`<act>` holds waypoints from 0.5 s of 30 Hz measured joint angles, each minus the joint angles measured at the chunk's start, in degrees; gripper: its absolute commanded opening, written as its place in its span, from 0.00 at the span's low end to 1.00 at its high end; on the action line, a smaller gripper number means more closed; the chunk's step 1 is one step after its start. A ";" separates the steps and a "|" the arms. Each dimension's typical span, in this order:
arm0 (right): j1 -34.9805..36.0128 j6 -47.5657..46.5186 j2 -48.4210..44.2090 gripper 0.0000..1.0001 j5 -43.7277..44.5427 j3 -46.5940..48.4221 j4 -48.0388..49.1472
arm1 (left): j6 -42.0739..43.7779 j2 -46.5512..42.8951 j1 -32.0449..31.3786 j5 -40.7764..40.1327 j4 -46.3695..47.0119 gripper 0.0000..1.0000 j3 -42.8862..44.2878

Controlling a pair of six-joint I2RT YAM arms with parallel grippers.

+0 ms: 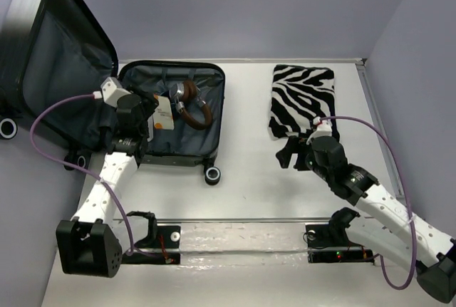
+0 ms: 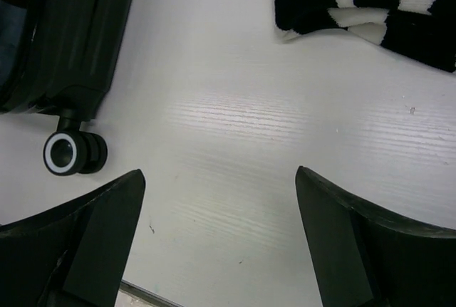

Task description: Pack the luggage

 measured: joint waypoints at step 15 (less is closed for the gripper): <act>-0.96 -0.44 13.16 0.84 2.73 4.09 -0.02 | -2.27 1.14 -16.37 0.76 2.45 0.99 -0.24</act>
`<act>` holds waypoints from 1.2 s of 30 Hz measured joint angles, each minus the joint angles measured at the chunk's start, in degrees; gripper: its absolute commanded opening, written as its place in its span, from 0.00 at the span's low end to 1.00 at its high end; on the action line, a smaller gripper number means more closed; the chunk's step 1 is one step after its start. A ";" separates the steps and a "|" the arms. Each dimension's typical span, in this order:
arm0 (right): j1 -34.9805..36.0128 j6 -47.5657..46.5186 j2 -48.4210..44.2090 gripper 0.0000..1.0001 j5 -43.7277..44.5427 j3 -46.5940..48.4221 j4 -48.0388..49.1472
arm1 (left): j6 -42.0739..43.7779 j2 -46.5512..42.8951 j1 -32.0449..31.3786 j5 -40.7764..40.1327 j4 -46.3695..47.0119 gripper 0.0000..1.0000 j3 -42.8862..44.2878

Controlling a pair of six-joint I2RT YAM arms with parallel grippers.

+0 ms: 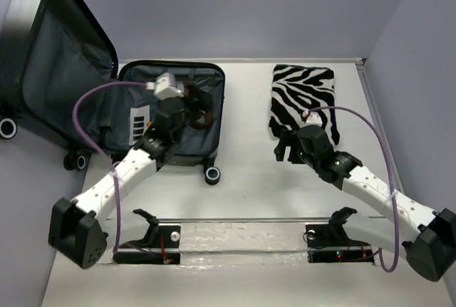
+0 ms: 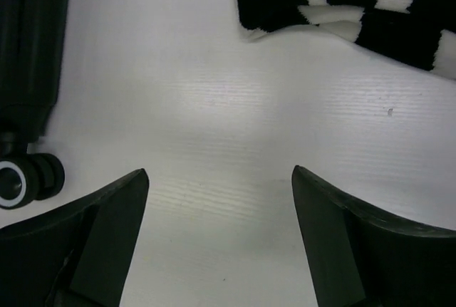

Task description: Pack the luggage

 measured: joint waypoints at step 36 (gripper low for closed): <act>-20.87 -4.09 1.01 0.48 -9.64 10.91 0.46 | -3.13 68.28 -21.99 15.93 3.26 0.06 43.52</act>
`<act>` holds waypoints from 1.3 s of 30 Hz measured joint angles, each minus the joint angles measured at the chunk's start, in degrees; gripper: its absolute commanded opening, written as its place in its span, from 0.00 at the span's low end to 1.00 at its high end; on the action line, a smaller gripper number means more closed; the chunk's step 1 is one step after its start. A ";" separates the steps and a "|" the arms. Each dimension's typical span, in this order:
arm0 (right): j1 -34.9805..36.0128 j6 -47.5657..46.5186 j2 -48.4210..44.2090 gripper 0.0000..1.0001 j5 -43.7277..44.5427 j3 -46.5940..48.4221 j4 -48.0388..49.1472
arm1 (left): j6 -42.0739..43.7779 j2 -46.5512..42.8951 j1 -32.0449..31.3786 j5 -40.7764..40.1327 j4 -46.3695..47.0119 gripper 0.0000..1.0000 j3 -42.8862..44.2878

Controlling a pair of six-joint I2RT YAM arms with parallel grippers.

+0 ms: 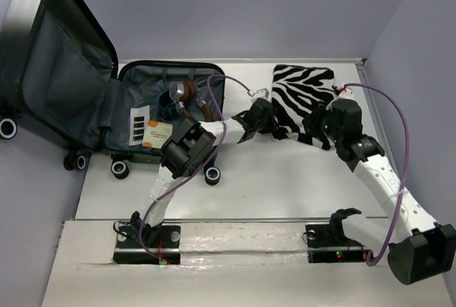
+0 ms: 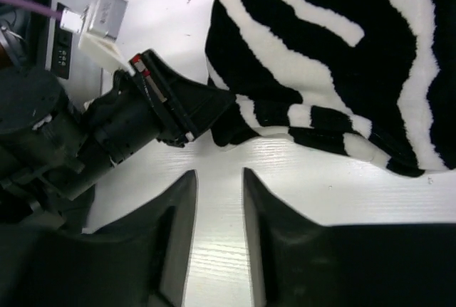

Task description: Pack the luggage

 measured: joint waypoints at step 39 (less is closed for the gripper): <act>-25.73 5.95 70.12 0.68 -37.81 38.49 14.91 | 8.00 -17.40 1.42 -0.59 1.68 0.06 -23.98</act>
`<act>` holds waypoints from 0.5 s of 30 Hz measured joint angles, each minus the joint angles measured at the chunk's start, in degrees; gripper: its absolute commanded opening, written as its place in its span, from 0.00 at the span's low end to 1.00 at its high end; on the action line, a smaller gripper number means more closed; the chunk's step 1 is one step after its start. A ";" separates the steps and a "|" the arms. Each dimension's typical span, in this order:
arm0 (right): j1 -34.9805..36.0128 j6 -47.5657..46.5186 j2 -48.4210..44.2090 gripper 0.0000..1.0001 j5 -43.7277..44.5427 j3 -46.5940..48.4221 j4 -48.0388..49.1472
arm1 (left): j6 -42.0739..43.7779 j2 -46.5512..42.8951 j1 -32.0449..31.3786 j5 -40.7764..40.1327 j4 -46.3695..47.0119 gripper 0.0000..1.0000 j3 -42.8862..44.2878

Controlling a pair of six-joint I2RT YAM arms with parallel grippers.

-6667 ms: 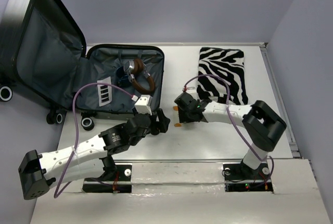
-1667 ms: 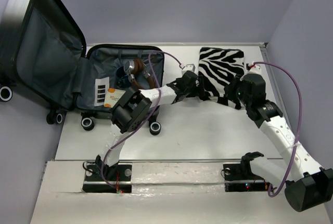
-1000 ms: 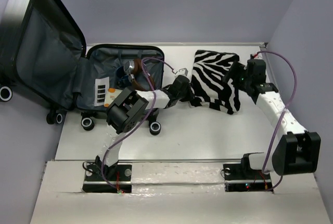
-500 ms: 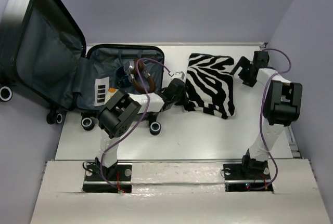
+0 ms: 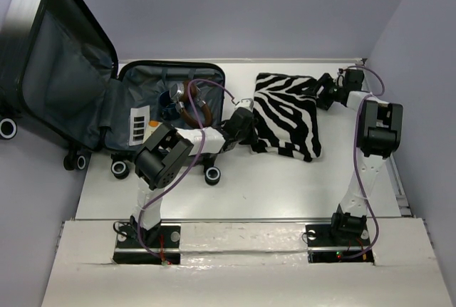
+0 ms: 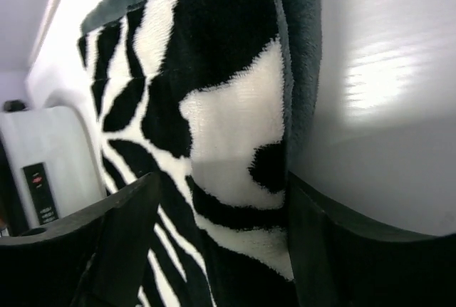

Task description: Pack the luggage

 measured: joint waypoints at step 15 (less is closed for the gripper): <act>0.52 16.26 6.29 0.07 -14.91 -5.42 20.17 | 1.75 1.36 0.04 1.90 -3.30 0.06 4.85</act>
